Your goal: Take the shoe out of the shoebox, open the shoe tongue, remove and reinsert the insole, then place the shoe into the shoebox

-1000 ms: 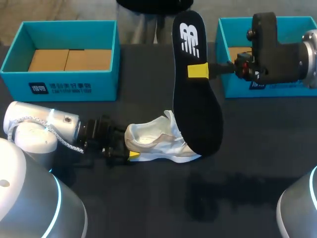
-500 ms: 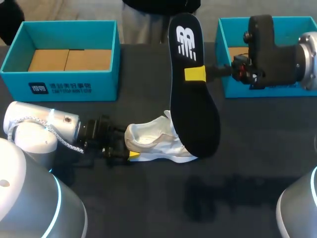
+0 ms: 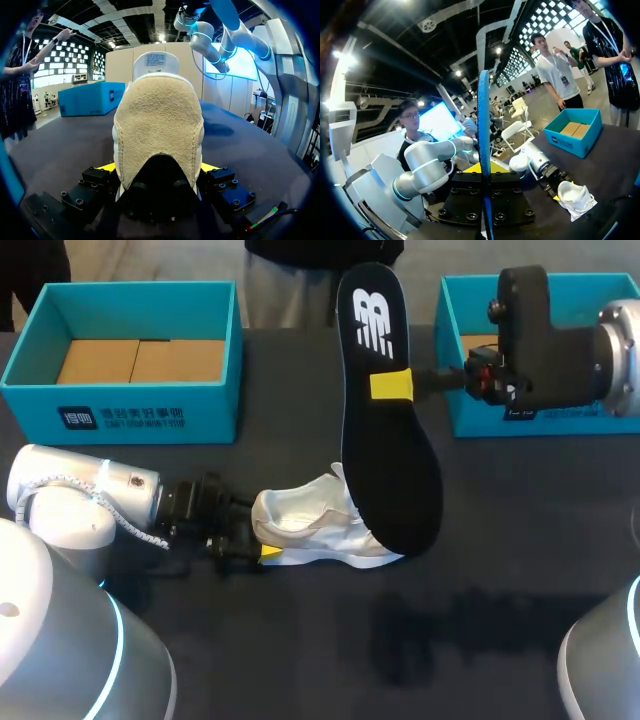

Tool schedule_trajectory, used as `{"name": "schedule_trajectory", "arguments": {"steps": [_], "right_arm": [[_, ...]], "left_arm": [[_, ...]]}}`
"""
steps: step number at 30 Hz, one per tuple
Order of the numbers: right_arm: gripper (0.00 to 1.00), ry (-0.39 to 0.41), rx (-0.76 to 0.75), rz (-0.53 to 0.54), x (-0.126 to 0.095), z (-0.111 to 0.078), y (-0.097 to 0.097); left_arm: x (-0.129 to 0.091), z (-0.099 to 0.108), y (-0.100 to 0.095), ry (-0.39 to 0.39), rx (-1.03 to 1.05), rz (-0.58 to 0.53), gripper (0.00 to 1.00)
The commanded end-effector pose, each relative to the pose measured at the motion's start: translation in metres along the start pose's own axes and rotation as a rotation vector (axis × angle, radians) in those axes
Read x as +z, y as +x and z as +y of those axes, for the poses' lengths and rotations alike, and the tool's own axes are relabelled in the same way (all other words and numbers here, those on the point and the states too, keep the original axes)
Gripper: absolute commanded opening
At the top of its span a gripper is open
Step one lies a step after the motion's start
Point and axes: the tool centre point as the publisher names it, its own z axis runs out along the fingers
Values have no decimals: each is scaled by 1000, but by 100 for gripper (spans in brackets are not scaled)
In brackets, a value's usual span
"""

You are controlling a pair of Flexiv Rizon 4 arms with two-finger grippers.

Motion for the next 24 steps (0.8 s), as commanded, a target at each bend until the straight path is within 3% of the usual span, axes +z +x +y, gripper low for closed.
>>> {"name": "schedule_trajectory", "arguments": {"steps": [1, 2, 3, 14, 24], "right_arm": [[0, 3, 2, -1, 6, 2, -2], [0, 3, 2, -1, 6, 2, -2], [0, 3, 2, -1, 6, 2, -2], [0, 3, 2, -1, 6, 2, -2], [0, 3, 2, -1, 6, 2, -2]], "left_arm": [[1, 2, 1, 0, 1, -2, 19], [1, 2, 1, 0, 1, -2, 47], [0, 1, 1, -8, 1, -7, 100], [-18, -5, 1, -40, -2, -6, 100], [-47, -18, -3, -199, 0, 51, 100]]}}
